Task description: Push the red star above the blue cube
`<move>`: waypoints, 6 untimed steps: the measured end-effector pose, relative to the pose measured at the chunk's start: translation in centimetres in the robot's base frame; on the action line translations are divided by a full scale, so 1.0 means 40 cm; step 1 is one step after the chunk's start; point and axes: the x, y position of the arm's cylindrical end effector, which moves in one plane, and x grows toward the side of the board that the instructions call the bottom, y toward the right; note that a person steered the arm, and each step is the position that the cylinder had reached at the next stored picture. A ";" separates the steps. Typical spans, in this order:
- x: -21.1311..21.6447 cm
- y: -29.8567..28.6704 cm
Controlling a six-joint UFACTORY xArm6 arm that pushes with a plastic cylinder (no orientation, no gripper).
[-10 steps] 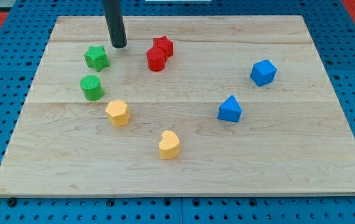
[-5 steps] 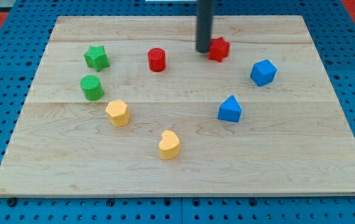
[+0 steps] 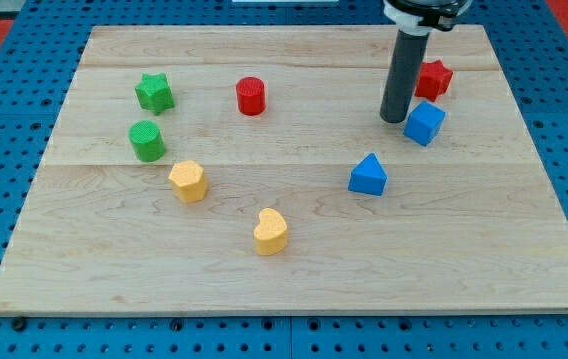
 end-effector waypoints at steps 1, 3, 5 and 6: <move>-0.050 -0.089; -0.163 -0.207; -0.340 0.106; -0.340 0.386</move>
